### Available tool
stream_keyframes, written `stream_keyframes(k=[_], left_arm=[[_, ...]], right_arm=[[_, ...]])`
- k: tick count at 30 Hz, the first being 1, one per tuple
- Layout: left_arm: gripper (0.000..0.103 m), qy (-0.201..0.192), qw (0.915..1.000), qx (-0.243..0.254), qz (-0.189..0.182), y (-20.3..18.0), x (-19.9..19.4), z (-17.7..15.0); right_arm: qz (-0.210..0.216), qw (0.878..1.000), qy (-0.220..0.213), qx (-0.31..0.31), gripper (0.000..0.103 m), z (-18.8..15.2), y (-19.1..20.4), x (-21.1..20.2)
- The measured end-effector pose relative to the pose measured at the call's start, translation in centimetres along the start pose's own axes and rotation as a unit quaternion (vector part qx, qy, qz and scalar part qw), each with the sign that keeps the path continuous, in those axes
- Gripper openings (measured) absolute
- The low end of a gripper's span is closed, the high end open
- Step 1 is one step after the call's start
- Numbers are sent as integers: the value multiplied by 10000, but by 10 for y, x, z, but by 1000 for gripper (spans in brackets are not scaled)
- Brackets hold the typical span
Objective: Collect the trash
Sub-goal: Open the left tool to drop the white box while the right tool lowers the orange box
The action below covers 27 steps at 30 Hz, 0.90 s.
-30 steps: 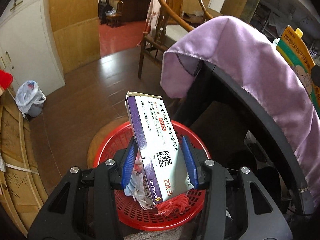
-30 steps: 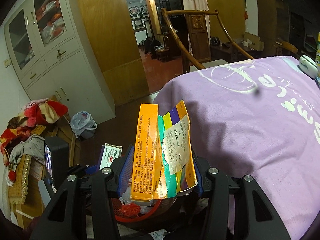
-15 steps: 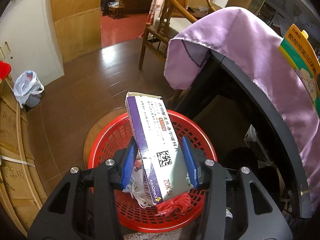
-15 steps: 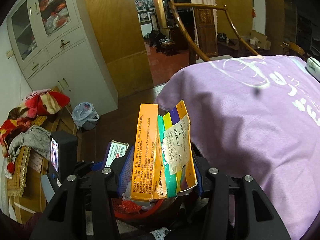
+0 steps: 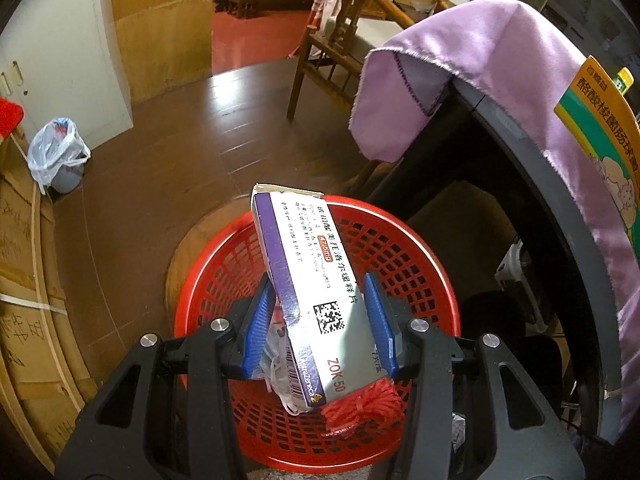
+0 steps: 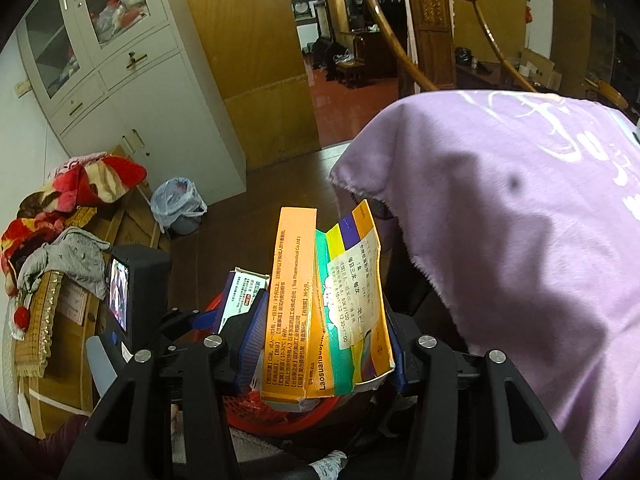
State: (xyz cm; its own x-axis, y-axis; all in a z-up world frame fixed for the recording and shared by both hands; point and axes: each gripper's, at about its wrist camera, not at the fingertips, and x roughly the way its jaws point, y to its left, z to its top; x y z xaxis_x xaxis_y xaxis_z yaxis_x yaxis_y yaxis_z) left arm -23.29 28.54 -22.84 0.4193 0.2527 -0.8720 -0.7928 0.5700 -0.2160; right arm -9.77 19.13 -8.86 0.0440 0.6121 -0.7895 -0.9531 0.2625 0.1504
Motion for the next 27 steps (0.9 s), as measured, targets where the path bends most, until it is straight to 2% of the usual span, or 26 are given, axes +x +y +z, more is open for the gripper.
stream_keyframes(k=[8, 10, 13, 18, 22, 27], left_arm=[[48, 286, 9994, -181, -19, 8, 15, -2], [57, 281, 9994, -188, -23, 8, 14, -2], [66, 172, 9994, -271, 98, 13, 11, -1], [73, 55, 9985, -514, 204, 24, 7, 1], [78, -151, 9964, -624, 555, 32, -1, 4], [85, -303, 9930, -856, 758, 43, -6, 6]], right_arm=[[89, 9996, 277, -28, 51, -1, 4, 21], [99, 9994, 327, -32, 51, -2, 5, 25], [118, 9993, 365, -36, 51, -2, 5, 29], [119, 9991, 414, -55, 51, -2, 6, 33], [130, 9988, 455, -83, 51, -3, 7, 36], [199, 9982, 547, -167, 51, -6, 8, 40]])
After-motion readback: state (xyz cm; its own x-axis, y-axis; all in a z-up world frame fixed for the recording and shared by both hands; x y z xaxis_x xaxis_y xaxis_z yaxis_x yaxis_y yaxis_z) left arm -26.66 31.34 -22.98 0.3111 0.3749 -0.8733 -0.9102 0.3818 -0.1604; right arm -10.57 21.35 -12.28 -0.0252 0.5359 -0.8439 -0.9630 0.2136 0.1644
